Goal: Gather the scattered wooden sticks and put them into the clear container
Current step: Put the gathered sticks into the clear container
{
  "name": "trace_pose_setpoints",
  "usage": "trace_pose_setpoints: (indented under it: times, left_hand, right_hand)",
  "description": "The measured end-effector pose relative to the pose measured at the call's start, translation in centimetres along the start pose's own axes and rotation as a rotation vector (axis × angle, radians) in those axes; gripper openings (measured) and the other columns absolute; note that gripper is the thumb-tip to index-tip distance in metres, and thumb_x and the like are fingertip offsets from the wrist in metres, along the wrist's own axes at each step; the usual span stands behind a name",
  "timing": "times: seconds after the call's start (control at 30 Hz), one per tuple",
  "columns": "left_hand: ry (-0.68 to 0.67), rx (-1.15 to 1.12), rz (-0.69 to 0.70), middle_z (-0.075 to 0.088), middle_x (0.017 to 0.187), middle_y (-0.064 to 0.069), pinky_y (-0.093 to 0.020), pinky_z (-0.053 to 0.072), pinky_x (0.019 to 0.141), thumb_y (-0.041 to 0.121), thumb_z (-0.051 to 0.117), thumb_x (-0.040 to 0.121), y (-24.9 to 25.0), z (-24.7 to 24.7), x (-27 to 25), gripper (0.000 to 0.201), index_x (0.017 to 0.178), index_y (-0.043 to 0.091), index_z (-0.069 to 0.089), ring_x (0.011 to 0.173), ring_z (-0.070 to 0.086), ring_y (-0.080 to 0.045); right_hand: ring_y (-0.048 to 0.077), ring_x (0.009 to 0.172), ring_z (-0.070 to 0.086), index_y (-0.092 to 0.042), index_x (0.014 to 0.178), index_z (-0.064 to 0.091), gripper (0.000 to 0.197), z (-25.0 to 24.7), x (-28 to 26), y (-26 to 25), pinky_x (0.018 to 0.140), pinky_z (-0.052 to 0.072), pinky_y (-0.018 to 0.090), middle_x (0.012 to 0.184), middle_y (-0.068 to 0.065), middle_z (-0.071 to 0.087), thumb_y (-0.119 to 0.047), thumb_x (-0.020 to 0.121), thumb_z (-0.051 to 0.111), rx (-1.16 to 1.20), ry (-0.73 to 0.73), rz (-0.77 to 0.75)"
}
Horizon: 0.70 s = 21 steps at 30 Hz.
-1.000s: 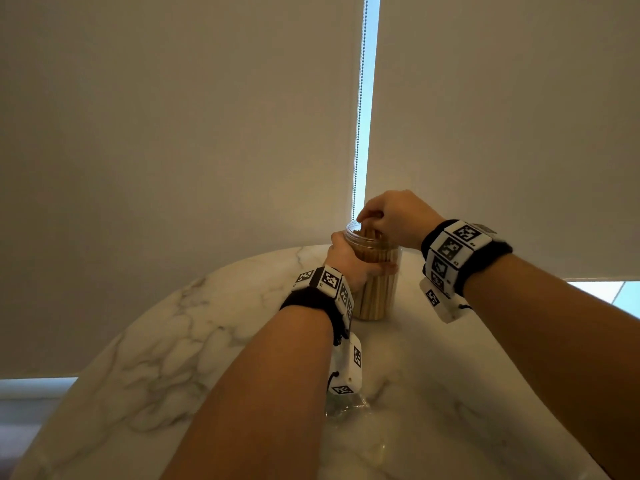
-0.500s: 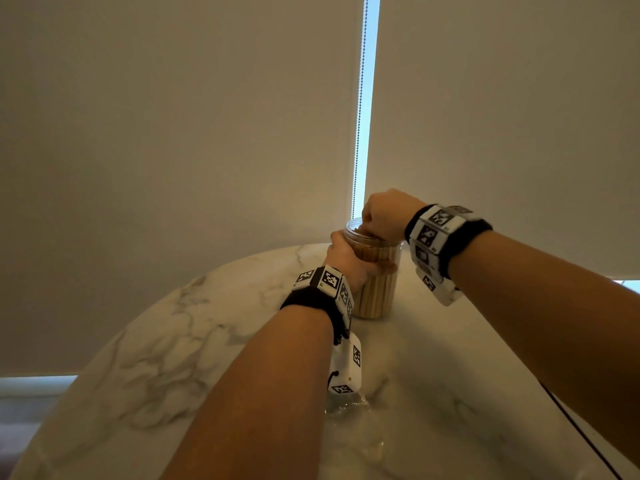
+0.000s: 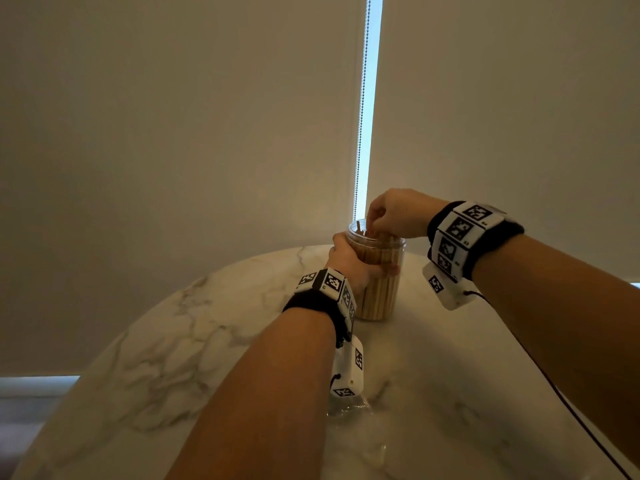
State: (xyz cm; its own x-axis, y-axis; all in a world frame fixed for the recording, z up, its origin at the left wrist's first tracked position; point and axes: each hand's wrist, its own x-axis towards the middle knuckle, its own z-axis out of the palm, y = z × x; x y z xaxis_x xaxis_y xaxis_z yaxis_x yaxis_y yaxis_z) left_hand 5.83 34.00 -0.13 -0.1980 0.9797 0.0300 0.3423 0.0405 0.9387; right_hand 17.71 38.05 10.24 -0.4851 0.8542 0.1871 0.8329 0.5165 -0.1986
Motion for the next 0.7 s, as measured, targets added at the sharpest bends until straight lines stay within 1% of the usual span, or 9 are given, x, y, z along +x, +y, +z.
trace_pose_setpoints:
  times: [0.1,0.17,0.27,0.37,0.47,0.6,0.63,0.67,0.7]
  left_hand:
    - [0.002,-0.012,0.007,0.05,0.134,-0.004,-0.051,0.049,0.099,0.041,0.094,0.054,-0.1,0.1,0.0,0.115,0.143,0.023,0.022,0.123,0.051,-0.029]
    - [0.0,-0.021,0.009,0.051,0.133,-0.003,-0.052,0.049,0.099,0.042,0.094,0.051,-0.1,0.1,-0.1,0.117,0.142,0.024,0.023,0.123,0.051,-0.029]
    - [-0.01,-0.04,0.012,0.051,0.133,-0.002,-0.053,0.049,0.099,0.05,0.093,0.037,-0.1,0.1,-0.2,0.128,0.141,0.028,0.023,0.123,0.052,-0.029]
    - [-0.005,-0.033,0.019,0.051,0.133,-0.001,-0.052,0.05,0.099,0.06,0.086,0.023,-0.2,0.2,0.0,0.137,0.14,0.031,0.022,0.121,0.052,-0.028]
    - [0.005,-0.017,0.03,0.052,0.131,-0.002,-0.051,0.05,0.099,0.057,0.088,0.03,-0.4,0.2,-0.1,0.131,0.14,0.029,0.023,0.121,0.054,-0.028]
    - [-0.005,-0.014,0.034,0.052,0.132,-0.002,-0.05,0.05,0.099,0.054,0.091,0.036,-0.5,0.2,0.0,0.128,0.141,0.029,0.023,0.12,0.054,-0.027]
    - [-0.006,-0.019,0.035,0.052,0.132,-0.001,-0.05,0.05,0.099,0.052,0.092,0.037,-0.6,0.2,0.0,0.126,0.141,0.029,0.023,0.121,0.054,-0.027]
    - [-0.005,-0.025,0.035,0.052,0.132,-0.001,-0.05,0.05,0.099,0.053,0.091,0.036,-0.6,0.2,0.0,0.126,0.14,0.03,0.023,0.121,0.054,-0.027]
    - [-0.001,-0.026,0.036,0.052,0.131,-0.001,-0.05,0.051,0.098,0.054,0.09,0.034,-0.6,0.2,0.0,0.127,0.14,0.03,0.023,0.12,0.054,-0.027]
  right_hand:
    - [0.003,0.077,0.054,-0.021,0.095,0.069,0.011,-0.4,0.0,0.3,0.061,0.04,0.017,0.089,-0.008,0.063,-0.012,0.091,0.064,0.03,-0.034,0.021]
    - [0.005,0.079,0.057,-0.02,0.094,0.07,0.004,-0.8,0.0,0.5,0.065,0.042,0.02,0.09,-0.007,0.066,-0.02,0.09,0.07,-0.001,-0.005,0.012]
    - [0.014,0.091,0.063,-0.02,0.096,0.075,0.017,-1.6,-0.3,0.3,0.077,0.046,0.027,0.093,-0.007,0.07,-0.033,0.086,0.076,-0.204,-0.038,0.028]
    - [0.018,0.099,0.065,-0.018,0.099,0.077,0.016,-1.4,0.1,-0.2,0.088,0.052,0.031,0.101,-0.004,0.072,-0.027,0.086,0.075,-0.372,-0.102,0.061]
    - [0.019,0.088,0.068,-0.017,0.096,0.076,0.012,-0.9,0.9,-1.2,0.086,0.058,0.036,0.097,-0.001,0.074,-0.023,0.085,0.073,-0.471,-0.102,0.064]
    - [0.015,0.075,0.064,-0.011,0.098,0.074,0.028,-2.1,0.9,-1.8,0.074,0.053,0.028,0.09,-0.001,0.074,-0.038,0.091,0.068,-0.357,-0.17,0.086]
    - [0.013,0.075,0.063,-0.012,0.099,0.074,0.025,-2.0,1.0,-1.7,0.071,0.052,0.026,0.089,-0.003,0.073,-0.036,0.091,0.068,-0.338,-0.163,0.086]
    - [0.013,0.08,0.063,-0.014,0.102,0.075,0.021,-1.8,1.1,-1.6,0.074,0.054,0.026,0.092,-0.004,0.073,-0.031,0.091,0.069,-0.334,-0.158,0.084]
    - [0.014,0.09,0.065,-0.016,0.106,0.075,0.02,-1.3,1.3,-1.4,0.083,0.055,0.03,0.1,-0.003,0.072,-0.027,0.091,0.069,-0.36,-0.167,0.095]
